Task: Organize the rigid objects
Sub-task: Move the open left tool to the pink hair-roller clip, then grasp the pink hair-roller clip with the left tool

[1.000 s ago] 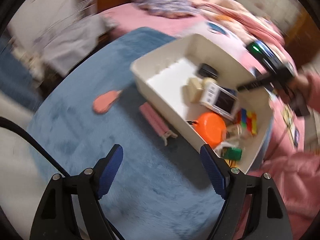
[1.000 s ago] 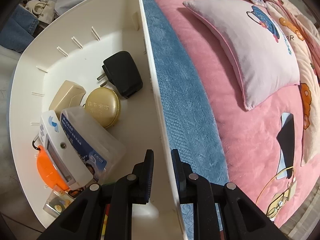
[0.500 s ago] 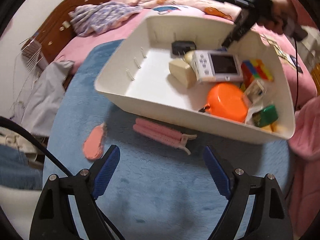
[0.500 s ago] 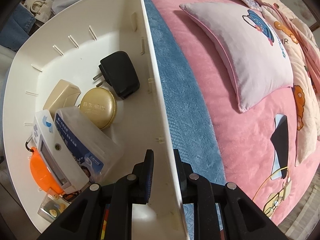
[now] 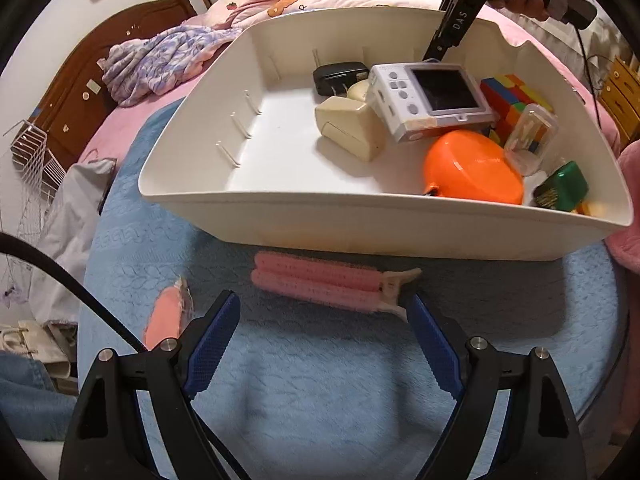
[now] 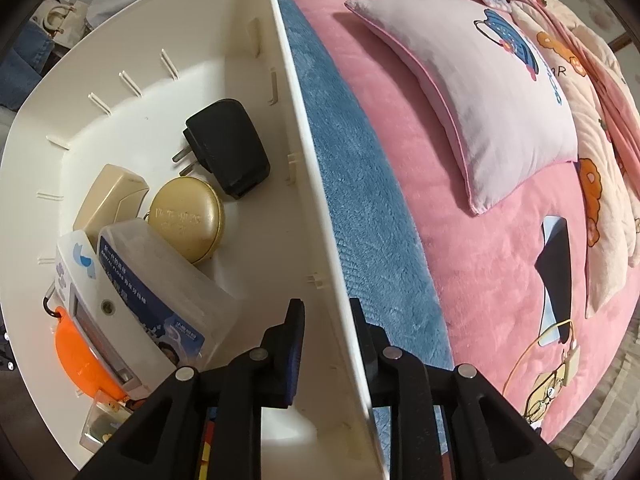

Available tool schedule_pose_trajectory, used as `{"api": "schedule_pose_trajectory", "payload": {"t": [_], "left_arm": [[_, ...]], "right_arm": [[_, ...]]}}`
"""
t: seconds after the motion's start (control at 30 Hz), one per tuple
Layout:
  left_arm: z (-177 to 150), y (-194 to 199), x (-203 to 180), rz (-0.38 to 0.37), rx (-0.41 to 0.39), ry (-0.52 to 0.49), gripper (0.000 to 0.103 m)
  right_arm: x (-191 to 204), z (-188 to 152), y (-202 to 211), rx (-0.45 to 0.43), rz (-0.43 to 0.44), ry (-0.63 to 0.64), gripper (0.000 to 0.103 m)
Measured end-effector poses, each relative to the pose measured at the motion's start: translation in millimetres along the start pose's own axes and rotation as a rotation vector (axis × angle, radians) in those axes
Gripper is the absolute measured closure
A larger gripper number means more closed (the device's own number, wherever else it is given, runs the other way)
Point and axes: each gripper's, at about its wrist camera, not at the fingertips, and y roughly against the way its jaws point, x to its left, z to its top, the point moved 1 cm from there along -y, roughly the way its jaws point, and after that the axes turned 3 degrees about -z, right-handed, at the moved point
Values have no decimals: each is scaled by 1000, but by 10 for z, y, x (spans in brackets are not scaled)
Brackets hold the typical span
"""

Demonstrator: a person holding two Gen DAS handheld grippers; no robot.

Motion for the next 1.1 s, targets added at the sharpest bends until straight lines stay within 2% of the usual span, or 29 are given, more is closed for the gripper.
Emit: {"api": "schedule_pose_trajectory", "payload": {"t": [0.23, 0.47, 0.6, 1.1], "left_arm": [[13, -79, 23, -6, -44, -59, 16], [70, -122, 57, -62, -46, -96, 15], [79, -154, 120, -98, -38, -86, 12], [123, -298, 324, -290, 28, 12, 11]], "right_arm": [[-9, 2, 5, 4, -2, -17, 79], [-16, 3, -1, 5, 1, -26, 79], [-20, 1, -4, 6, 3, -32, 79], [-31, 6, -29, 9, 9, -44, 79]]}}
